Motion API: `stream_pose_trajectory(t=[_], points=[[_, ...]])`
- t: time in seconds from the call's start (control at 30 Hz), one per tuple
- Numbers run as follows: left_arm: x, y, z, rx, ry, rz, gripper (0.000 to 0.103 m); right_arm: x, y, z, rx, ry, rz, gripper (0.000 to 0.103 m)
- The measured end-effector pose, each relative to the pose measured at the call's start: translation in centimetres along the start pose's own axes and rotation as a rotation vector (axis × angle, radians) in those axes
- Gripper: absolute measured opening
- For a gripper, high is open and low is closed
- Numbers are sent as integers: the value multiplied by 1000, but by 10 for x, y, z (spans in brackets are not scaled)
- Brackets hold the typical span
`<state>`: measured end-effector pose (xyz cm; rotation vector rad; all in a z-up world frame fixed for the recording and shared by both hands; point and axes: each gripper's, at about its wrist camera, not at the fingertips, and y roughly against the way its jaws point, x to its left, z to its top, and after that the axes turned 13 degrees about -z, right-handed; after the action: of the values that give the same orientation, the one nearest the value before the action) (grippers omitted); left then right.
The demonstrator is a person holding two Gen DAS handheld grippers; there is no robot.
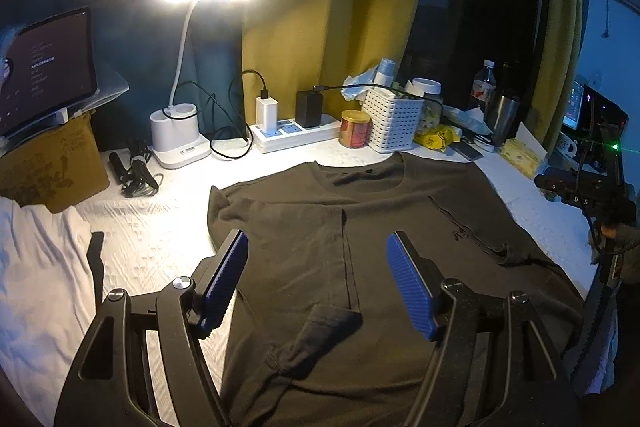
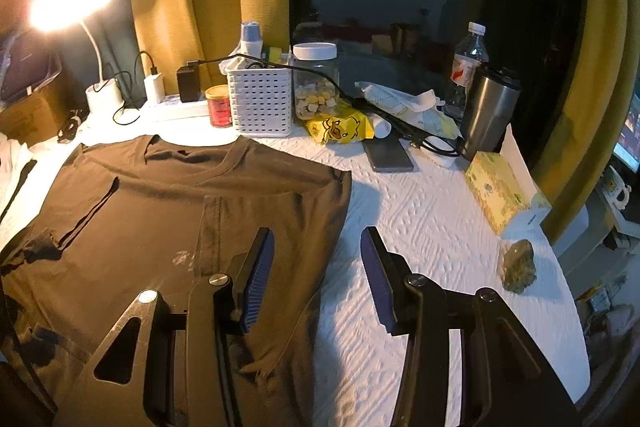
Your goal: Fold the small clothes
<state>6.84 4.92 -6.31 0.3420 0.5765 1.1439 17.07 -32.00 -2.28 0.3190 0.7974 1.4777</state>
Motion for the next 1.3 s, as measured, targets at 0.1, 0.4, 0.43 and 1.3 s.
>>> stream_pose_trajectory(t=[0.1, 0.4, 0.43, 1.3], points=[[-4, 6, -7, 1, 5, -6, 72, 0, 9, -8, 0, -2, 3, 48], [-8, 15, -35, 28, 38, -33, 72, -4, 28, -51, 38, 1, 4, 48], [-8, 15, -38, 32, 43, -34, 72, -4, 29, -56, 46, 3, 5, 48], [9, 56, -121, 160, 62, 19, 69, 20, 45, -140, 170, 20, 97, 48]])
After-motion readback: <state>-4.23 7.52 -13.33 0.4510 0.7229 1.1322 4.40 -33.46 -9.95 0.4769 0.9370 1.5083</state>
